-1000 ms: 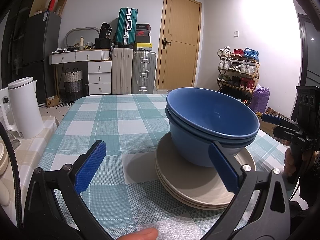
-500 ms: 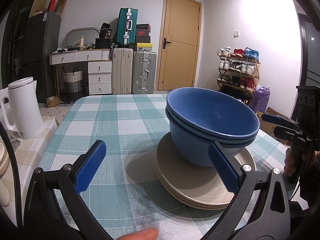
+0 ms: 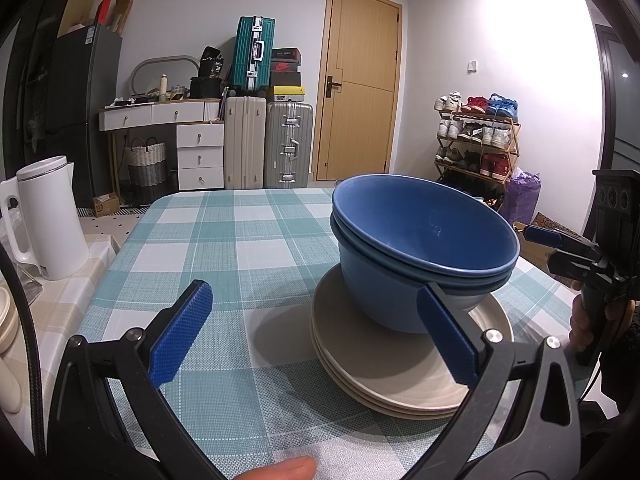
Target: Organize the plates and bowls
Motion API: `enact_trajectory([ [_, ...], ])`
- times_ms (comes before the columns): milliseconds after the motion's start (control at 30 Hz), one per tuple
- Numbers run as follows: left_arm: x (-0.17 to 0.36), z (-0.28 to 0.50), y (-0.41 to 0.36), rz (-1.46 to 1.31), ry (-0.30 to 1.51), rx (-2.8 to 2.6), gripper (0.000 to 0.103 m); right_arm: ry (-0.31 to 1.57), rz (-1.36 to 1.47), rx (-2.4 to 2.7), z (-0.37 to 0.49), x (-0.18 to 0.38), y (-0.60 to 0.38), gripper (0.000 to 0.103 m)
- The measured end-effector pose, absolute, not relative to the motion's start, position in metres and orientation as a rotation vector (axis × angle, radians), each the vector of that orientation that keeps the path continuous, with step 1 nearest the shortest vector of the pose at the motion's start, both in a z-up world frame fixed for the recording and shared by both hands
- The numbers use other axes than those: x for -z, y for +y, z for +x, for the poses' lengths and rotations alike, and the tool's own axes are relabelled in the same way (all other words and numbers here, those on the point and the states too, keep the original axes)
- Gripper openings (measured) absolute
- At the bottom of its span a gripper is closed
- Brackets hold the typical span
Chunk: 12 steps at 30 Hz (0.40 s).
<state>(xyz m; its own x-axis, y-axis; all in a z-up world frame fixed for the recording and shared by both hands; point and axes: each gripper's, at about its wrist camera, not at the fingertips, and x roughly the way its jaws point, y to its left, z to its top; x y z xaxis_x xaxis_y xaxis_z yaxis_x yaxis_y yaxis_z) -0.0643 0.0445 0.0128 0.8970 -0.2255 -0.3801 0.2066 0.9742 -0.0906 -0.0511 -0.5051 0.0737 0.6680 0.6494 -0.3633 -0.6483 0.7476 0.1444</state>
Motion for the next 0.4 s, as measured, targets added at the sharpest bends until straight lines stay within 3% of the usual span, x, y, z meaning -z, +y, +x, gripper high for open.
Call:
enact_trajectory([
  [400,-0.0163,-0.0647,0.0474,-0.030,0.389,0.233,0.102,0.411,-0.005,-0.735,-0.0517,-0.0735,-0.5057,0.103],
])
